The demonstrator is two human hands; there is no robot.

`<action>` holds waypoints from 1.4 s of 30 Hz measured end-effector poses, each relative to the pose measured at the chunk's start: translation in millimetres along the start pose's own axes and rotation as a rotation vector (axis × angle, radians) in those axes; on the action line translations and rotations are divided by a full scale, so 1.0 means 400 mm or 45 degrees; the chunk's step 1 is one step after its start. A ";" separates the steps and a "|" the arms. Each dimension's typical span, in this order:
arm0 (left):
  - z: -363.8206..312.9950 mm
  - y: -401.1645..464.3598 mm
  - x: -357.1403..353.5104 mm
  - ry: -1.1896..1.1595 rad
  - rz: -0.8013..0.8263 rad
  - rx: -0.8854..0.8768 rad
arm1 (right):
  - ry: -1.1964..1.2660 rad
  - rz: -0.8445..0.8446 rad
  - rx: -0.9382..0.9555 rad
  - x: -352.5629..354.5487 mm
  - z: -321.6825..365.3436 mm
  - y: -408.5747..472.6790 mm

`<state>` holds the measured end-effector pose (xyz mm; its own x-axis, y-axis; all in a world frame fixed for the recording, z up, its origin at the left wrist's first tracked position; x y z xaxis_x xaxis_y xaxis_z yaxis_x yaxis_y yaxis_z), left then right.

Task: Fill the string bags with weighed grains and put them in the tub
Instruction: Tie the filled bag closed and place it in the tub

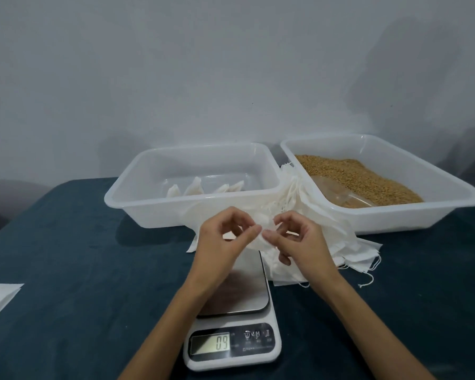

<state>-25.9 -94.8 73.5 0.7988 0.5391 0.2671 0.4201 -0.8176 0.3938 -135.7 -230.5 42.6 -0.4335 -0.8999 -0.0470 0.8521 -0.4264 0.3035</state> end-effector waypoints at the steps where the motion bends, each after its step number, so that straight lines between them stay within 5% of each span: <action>1: -0.001 -0.001 -0.012 -0.040 0.066 0.012 | -0.010 0.042 0.011 -0.016 0.001 0.000; 8: 0.001 0.000 -0.015 -0.232 0.094 0.029 | 0.199 0.164 -0.038 -0.038 -0.002 -0.005; 12: 0.005 -0.001 -0.022 -0.178 0.123 0.044 | 0.090 0.204 -0.022 -0.045 0.000 -0.009; 20: 0.013 -0.007 0.015 0.001 -0.087 0.018 | -0.153 -0.096 0.105 -0.014 0.015 -0.016; 26: 0.010 -0.006 0.001 -0.041 0.027 0.060 | 0.021 -0.064 0.174 -0.014 0.032 -0.018; 31: 0.007 -0.005 -0.013 -0.109 0.092 0.049 | -0.383 0.059 0.211 -0.044 0.038 -0.023; 35: -0.003 -0.004 -0.006 -0.069 0.078 0.035 | -0.288 0.111 0.155 -0.055 0.039 -0.023; 42: 0.047 -0.010 0.015 -0.434 -0.082 0.281 | -0.103 -0.262 0.097 0.036 0.034 -0.023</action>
<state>-14.8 -92.0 57.0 0.8492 0.5230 -0.0732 0.5266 -0.8281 0.1919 -154.0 -238.3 52.1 -0.6203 -0.7833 -0.0401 0.7202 -0.5891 0.3664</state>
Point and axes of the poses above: each hand's wrist, its own y-axis towards the middle knuckle, its own x-axis out of the back of the hand, z = x × y, the point moved 7 cm from there along y, towards the middle knuckle, and after that the axes turned 13 degrees about z, right-handed, at the moved point
